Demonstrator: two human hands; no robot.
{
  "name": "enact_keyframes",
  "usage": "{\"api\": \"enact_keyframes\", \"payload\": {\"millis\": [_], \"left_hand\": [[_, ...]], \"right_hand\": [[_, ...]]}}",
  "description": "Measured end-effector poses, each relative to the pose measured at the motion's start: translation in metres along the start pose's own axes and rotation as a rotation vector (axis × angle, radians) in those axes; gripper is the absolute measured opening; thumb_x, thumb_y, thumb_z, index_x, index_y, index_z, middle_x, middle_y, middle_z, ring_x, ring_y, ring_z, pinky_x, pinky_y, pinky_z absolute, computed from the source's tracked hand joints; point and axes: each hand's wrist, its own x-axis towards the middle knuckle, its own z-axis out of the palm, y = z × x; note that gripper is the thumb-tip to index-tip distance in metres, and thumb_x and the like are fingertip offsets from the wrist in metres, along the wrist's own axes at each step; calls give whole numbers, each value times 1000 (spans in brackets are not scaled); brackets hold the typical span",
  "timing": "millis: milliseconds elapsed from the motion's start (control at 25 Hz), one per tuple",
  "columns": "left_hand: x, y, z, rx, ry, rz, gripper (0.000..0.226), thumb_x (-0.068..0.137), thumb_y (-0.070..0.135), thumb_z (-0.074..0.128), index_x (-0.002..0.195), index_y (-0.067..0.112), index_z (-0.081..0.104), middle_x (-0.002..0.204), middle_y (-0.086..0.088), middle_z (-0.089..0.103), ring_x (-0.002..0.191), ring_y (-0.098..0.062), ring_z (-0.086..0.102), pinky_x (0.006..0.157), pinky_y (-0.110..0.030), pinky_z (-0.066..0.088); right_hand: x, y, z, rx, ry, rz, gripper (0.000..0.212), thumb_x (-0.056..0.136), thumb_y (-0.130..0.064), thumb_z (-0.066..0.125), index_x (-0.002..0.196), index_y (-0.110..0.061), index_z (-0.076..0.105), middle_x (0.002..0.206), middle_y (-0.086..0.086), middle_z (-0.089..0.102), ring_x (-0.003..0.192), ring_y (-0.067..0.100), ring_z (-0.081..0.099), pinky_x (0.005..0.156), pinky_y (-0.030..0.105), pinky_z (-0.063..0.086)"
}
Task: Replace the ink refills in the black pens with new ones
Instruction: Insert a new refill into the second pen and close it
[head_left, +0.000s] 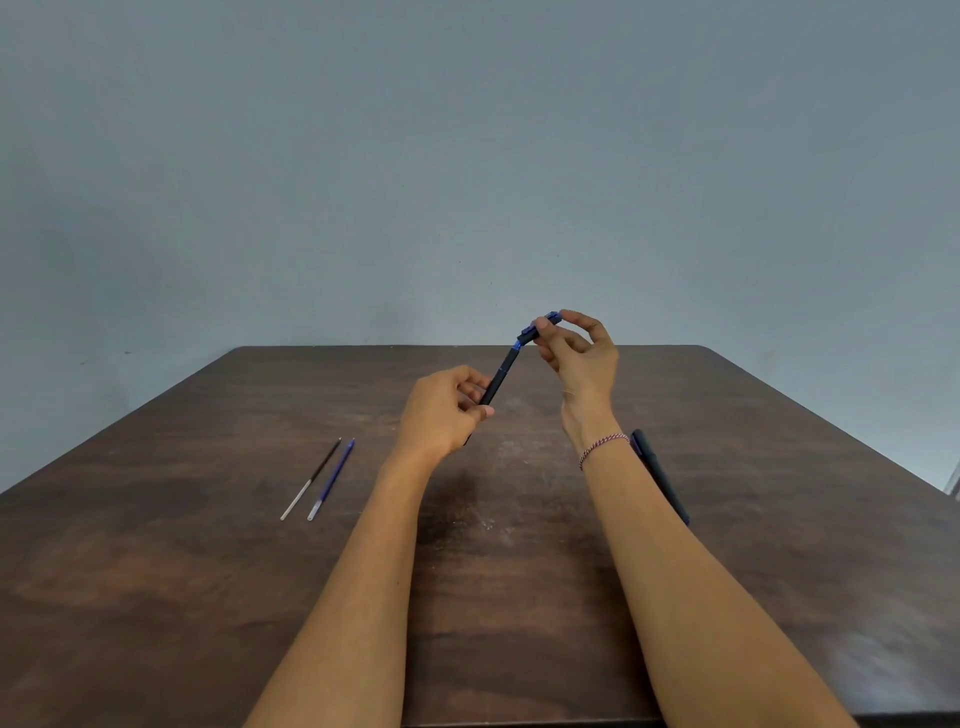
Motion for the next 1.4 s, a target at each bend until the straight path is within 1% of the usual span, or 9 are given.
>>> {"api": "enact_keyframes", "payload": {"millis": [280, 520, 640, 720, 840, 960, 1160, 1280, 1400], "left_hand": [[0, 0, 1, -4, 23, -3, 26, 76, 13, 76, 100, 18, 68, 82, 6, 62, 71, -7, 58, 74, -24, 50], [2, 0, -2, -63, 87, -67, 26, 73, 15, 78, 97, 18, 68, 76, 11, 59, 68, -6, 58, 76, -26, 52], [2, 1, -1, -84, 121, -83, 26, 73, 16, 78, 95, 17, 65, 76, 9, 59, 70, -9, 59, 74, -27, 51], [1, 3, 0, -83, 126, -88, 25, 72, 19, 79, 91, 18, 62, 76, 8, 59, 71, -10, 60, 70, -26, 50], [0, 5, 2, -85, 118, -89, 26, 72, 22, 79, 89, 22, 59, 76, 11, 58, 74, -11, 61, 71, -28, 50], [-1, 5, 1, -87, 61, -72, 29, 73, 25, 78, 95, 26, 61, 79, 14, 59, 78, -10, 62, 74, -29, 50], [-4, 5, 2, -43, -119, -18, 46, 74, 15, 77, 115, 24, 60, 95, 3, 67, 82, -11, 64, 84, -31, 52], [-5, 9, 1, -106, -209, -11, 55, 75, 9, 75, 126, 17, 56, 92, 1, 67, 83, -14, 66, 86, -30, 53], [-7, 11, -1, -133, -311, 23, 63, 72, 7, 77, 130, 12, 53, 90, 2, 68, 86, -14, 66, 83, -20, 51]], "right_hand": [[-4, 7, 3, -214, -132, -55, 27, 83, -9, 72, 104, -14, 56, 86, 16, 71, 75, 18, 67, 62, 19, 53], [-11, 16, 12, -412, -237, -141, 34, 86, -13, 69, 117, -16, 55, 80, 6, 68, 71, 12, 67, 62, 22, 54], [-16, 18, 13, -608, -336, -179, 55, 81, -24, 74, 128, -21, 45, 71, -3, 61, 57, 6, 58, 58, 22, 53], [-18, 19, 12, -693, -400, -187, 71, 77, -27, 78, 135, -23, 37, 67, -2, 58, 54, 8, 57, 57, 21, 53], [-14, 18, 11, -693, -396, -179, 72, 76, -23, 79, 134, -20, 37, 64, 0, 58, 52, 8, 57, 55, 15, 50], [-10, 14, 6, -646, -363, -123, 64, 81, -17, 75, 133, -19, 38, 65, 1, 60, 50, 2, 60, 60, 14, 51], [0, 11, -5, -530, -297, -19, 64, 88, -13, 67, 139, -24, 30, 71, 5, 65, 57, 8, 62, 76, 27, 55], [3, 8, -10, -500, -300, 54, 62, 89, -12, 65, 140, -21, 31, 73, 6, 65, 59, 9, 58, 69, 23, 51], [5, 7, -15, -488, -326, 123, 57, 90, -11, 63, 139, -21, 34, 70, 4, 65, 53, 5, 54, 60, 18, 47]]}}
